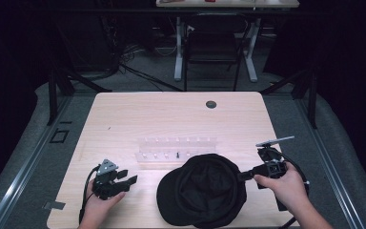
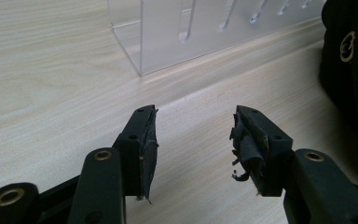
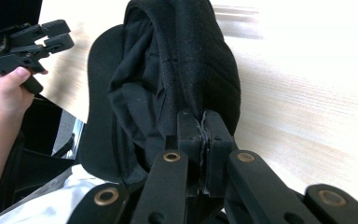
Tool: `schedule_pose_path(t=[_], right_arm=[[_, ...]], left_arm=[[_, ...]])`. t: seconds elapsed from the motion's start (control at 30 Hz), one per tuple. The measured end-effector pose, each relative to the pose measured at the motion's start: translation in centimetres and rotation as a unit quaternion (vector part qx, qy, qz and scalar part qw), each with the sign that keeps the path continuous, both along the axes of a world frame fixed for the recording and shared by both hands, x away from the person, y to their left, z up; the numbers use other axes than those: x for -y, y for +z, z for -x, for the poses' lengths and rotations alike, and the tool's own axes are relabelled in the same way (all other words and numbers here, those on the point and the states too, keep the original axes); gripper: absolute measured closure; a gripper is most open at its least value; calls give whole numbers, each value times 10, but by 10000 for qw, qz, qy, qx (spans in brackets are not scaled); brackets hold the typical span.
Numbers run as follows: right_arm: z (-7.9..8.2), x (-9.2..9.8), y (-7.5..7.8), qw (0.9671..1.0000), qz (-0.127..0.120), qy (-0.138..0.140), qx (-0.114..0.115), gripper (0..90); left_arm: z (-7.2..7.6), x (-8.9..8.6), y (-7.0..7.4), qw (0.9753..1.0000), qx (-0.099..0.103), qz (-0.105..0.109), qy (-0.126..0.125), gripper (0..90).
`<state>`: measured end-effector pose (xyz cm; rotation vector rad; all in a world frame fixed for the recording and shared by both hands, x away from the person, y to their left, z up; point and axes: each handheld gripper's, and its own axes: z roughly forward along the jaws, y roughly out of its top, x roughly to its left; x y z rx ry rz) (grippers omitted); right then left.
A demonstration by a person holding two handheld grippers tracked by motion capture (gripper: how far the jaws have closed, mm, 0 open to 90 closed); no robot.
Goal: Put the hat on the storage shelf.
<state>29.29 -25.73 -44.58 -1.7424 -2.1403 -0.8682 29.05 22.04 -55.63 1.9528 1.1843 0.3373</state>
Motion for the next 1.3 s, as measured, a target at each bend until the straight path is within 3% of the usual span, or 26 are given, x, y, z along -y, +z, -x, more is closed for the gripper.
schedule_pose_path(t=[0.23, 0.3, 0.6, 0.7, 0.93, 1.03, 1.07, 1.3], right_arm=[[2, -4, 10, 9999, -115, 47, 48, 884], [5, -6, 18, 9994, -258, 34, 209, 885], [11, -10, 34, 9964, -722, 25, 441, 886], [13, -11, 38, 9939, -949, 15, 567, 886], [18, -11, 43, 9892, -1162, -49, 897, 887], [19, -9, 45, 9897, -1071, 2, 953, 888], [21, -10, 45, 9862, -1286, -95, 1035, 888], [26, -8, 53, 9807, -1538, -131, 1200, 888]], left_arm=[[0, 0, 0, 10000, 12, -8, -6, 495], [0, 0, 0, 10000, 14, -8, -3, 495], [0, 0, 0, 10000, 10, 1, 4, 495], [0, 0, 0, 10000, 12, 4, 3, 496], [0, 0, 0, 10000, 17, 2, -12, 495], [0, 0, 0, 10000, 15, 2, -10, 495], [0, 0, 0, 10000, 12, 1, -13, 496], [0, 0, 1, 10000, 21, -16, -31, 495]])
